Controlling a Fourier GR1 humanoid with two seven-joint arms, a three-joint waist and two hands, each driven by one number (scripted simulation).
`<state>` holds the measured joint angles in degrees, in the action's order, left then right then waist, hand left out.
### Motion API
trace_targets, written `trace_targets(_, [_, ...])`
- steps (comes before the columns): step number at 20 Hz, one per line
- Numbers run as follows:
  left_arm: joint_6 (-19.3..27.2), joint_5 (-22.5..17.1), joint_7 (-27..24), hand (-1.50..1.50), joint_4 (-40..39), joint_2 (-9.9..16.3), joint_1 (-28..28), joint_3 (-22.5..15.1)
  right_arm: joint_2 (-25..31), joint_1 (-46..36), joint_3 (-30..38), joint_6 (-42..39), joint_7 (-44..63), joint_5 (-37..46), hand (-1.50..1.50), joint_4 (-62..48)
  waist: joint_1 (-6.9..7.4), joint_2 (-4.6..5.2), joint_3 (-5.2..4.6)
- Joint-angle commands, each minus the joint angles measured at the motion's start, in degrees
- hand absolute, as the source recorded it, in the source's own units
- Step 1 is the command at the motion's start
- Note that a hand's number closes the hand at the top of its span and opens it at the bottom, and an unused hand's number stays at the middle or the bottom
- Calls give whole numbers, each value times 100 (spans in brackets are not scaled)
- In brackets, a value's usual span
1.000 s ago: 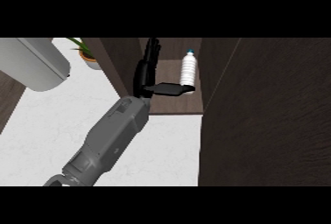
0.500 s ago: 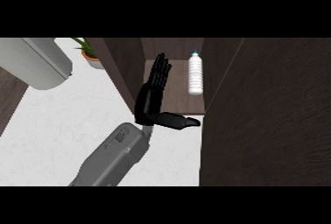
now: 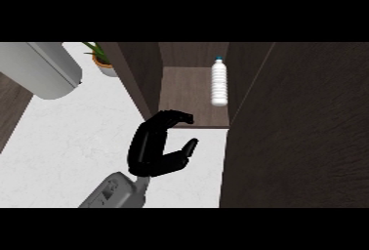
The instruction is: Pick up the bottled water, place it into the cabinet and close the cabinet
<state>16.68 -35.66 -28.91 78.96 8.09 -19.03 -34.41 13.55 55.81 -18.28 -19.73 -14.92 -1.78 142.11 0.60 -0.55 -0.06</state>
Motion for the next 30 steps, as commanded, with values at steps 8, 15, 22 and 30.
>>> trace_targets(8, [-8, -153, 192, -150, 1801, 1237, 1540, 359, 1060, 239, -559, -772, 23, 944, 150, 1002, -33, -31, -6])
trace_targets(15, [-579, -758, 28, -150, 2310, 1805, 2413, 955, 1393, 158, -1411, -882, 212, 1321, 150, 1178, -44, -27, -26])
trace_targets(22, [-929, -1137, -22, -150, 2647, 2199, 3060, 1335, 1593, -618, -2281, -962, 702, 1527, 150, 1124, 132, -66, -66])
trace_targets(30, [-1531, -1420, -130, -150, 2789, 2632, 3532, 1726, 1365, -1168, -2923, -565, 1126, 1075, 150, 813, 337, 4, -89])
